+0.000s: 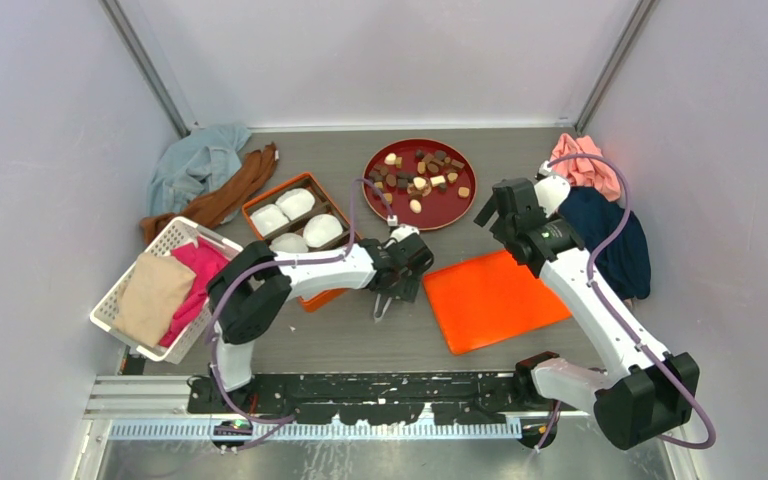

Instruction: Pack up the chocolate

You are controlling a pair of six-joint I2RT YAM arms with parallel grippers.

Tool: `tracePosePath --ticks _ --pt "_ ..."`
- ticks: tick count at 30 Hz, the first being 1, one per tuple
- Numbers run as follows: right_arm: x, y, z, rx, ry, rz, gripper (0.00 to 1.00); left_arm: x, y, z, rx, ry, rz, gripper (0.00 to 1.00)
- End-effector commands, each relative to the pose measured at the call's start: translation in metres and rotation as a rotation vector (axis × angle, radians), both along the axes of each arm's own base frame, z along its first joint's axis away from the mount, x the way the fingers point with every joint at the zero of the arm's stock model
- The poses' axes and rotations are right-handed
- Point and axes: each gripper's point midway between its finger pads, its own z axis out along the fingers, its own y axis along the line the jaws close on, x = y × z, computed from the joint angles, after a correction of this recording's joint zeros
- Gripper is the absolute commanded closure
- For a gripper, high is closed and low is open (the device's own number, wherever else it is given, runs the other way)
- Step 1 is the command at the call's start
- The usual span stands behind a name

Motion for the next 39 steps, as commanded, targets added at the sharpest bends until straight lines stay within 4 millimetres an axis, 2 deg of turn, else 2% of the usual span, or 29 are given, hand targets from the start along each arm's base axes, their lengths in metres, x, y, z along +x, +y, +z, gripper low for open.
tracePosePath --ticks 1,7,16,22,24,28,32,39 --pt "0.009 0.002 0.007 0.015 -0.043 -0.003 0.05 0.013 -0.018 0.003 -0.062 -0.037 0.012 0.19" --pt "0.010 0.004 0.003 0.026 -0.036 -0.002 0.05 0.020 -0.026 -0.001 -0.081 -0.059 0.006 0.32" --pt "0.011 0.004 0.002 0.023 -0.028 -0.002 0.05 0.041 -0.022 -0.004 -0.096 -0.067 0.036 0.36" --pt "0.011 0.006 0.000 0.032 -0.025 -0.002 0.05 0.054 -0.023 -0.005 -0.111 -0.074 0.029 0.34" --pt "0.012 0.007 -0.001 0.037 -0.023 -0.001 0.05 0.056 -0.025 -0.005 -0.111 -0.068 0.025 0.37" --pt "0.011 0.007 -0.001 0.042 -0.021 -0.003 0.05 0.053 -0.022 -0.004 -0.094 -0.054 0.024 0.45" --pt "0.010 0.008 -0.004 0.047 -0.019 -0.004 0.05 0.050 -0.013 -0.003 -0.075 -0.059 0.036 0.41" --pt "0.013 0.011 -0.006 0.058 -0.015 0.003 0.05 0.037 -0.010 -0.005 -0.071 -0.037 0.048 0.38"
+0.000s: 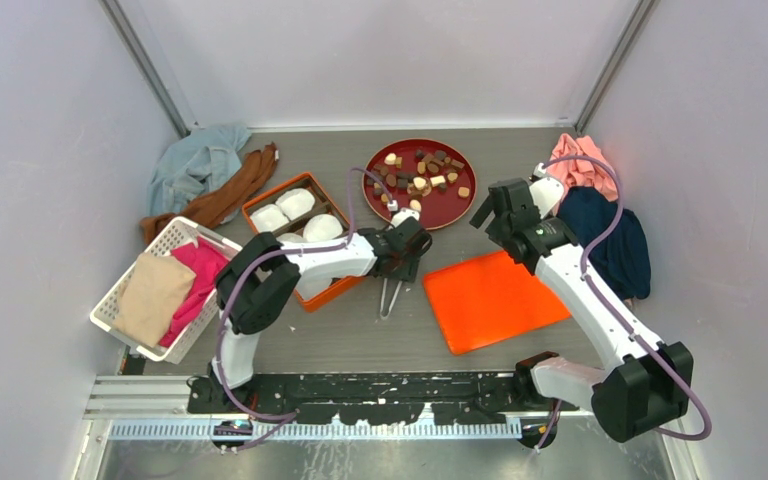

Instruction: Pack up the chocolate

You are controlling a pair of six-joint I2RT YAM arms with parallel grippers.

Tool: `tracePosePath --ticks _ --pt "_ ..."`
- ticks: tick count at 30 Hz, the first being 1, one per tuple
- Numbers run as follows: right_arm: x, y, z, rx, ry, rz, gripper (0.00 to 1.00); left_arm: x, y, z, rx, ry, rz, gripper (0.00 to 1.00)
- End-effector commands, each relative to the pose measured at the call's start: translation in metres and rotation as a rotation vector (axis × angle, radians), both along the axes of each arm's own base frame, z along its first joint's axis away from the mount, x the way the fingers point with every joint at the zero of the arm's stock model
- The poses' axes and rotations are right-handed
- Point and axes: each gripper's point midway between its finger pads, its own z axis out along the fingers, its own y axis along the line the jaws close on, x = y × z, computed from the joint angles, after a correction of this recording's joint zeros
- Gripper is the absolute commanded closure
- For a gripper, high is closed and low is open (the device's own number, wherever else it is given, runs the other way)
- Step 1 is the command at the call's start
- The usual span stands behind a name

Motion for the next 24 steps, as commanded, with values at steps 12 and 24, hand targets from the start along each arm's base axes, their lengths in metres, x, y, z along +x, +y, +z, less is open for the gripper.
tracePosePath --ticks 12,24 --pt "0.010 0.007 0.004 0.042 -0.036 -0.001 0.05 -0.017 0.011 0.003 0.027 0.015 0.025 0.37" --pt "0.009 0.006 0.009 0.048 -0.050 -0.005 0.05 0.000 0.020 0.037 0.072 -0.079 0.018 0.90"
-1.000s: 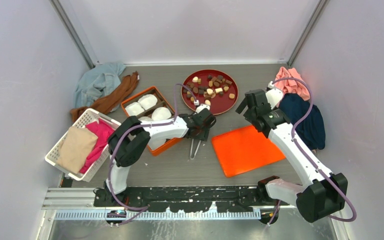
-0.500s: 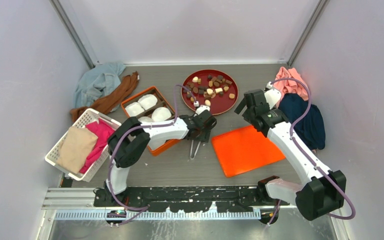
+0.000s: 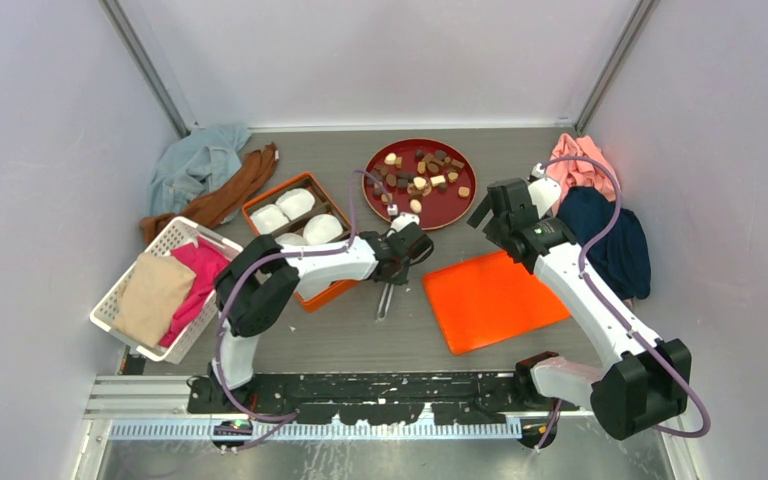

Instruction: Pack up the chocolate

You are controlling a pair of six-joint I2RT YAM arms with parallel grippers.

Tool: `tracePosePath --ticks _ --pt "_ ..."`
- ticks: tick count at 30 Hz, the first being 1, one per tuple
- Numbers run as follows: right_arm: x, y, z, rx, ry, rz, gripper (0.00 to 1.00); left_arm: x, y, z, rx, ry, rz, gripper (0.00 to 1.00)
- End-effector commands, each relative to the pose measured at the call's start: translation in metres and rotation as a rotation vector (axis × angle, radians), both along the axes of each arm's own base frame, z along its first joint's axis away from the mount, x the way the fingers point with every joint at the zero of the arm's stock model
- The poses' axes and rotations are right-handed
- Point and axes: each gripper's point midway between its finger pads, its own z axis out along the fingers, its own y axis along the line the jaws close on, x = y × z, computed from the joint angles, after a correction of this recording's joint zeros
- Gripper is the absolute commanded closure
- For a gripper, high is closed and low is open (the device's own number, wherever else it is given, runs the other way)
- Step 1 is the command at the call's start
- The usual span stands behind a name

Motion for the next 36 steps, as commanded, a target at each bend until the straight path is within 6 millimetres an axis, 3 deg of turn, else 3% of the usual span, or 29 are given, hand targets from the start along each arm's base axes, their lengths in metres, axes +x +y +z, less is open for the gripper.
tracePosePath --ticks 1,7,13,23,36 --pt "0.006 -0.002 0.015 0.017 -0.060 -0.019 0.05 0.008 0.016 0.048 0.042 -0.089 -0.011 0.93" --pt "0.005 -0.003 0.022 0.017 -0.080 -0.022 0.05 0.009 0.023 0.118 0.016 -0.137 -0.142 0.96" --pt "0.005 -0.004 0.026 0.015 -0.092 -0.019 0.05 0.033 0.040 0.161 0.010 -0.110 -0.168 0.92" --pt "-0.001 -0.009 0.033 0.004 -0.107 -0.021 0.05 0.076 0.036 0.167 0.062 -0.092 -0.160 0.81" --pt "-0.006 -0.014 0.031 -0.007 -0.103 -0.031 0.05 0.090 0.025 0.164 0.016 -0.064 -0.165 0.59"
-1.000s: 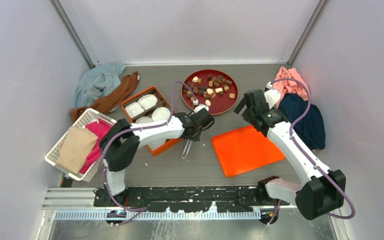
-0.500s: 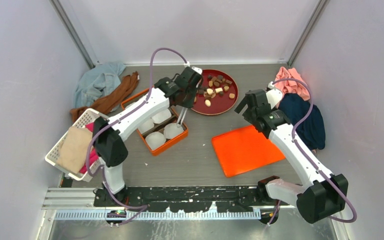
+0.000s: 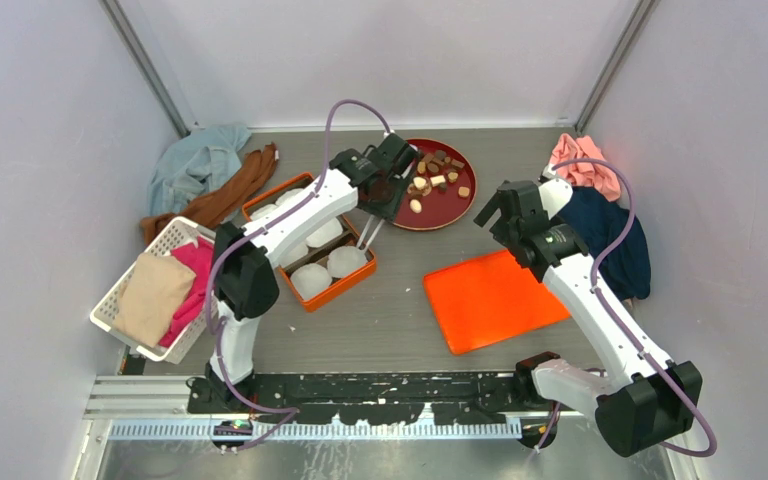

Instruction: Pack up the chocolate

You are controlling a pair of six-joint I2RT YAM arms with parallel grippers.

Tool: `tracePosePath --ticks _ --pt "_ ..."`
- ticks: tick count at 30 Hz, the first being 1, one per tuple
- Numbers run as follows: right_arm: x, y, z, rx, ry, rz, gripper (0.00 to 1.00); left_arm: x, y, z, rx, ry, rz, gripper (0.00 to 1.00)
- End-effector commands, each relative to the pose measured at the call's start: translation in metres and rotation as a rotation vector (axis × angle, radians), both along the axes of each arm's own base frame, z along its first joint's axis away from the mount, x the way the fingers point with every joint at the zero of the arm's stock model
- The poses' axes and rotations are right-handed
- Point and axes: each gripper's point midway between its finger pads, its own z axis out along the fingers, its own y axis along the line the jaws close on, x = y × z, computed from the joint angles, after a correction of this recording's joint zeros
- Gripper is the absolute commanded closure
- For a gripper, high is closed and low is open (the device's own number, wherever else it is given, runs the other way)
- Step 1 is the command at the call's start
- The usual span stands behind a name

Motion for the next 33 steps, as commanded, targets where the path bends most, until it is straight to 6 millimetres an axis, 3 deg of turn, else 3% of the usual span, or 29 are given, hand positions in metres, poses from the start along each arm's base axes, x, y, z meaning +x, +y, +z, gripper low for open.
tracePosePath --ticks 1,8,18,23,26,33 --pt "0.001 -0.006 0.009 -0.012 -0.038 -0.015 0.05 0.009 -0.008 0.025 -0.072 -0.041 -0.007 0.58" --pt "0.000 -0.006 0.007 -0.010 -0.035 -0.017 0.05 0.011 -0.021 0.020 -0.111 -0.017 -0.021 0.58" --pt "0.001 -0.003 0.005 0.002 -0.030 -0.011 0.05 0.004 -0.026 -0.005 -0.092 0.082 -0.018 0.58" --pt "0.000 -0.003 0.003 0.001 -0.025 -0.009 0.05 -0.026 -0.008 -0.005 -0.080 0.066 -0.011 0.65" --pt "0.002 -0.002 -0.001 0.004 -0.018 -0.006 0.05 -0.046 -0.013 -0.010 -0.160 0.026 -0.024 0.66" --pt "0.008 0.007 -0.010 0.036 -0.002 0.009 0.05 -0.090 -0.029 -0.046 -0.219 0.014 -0.035 0.71"
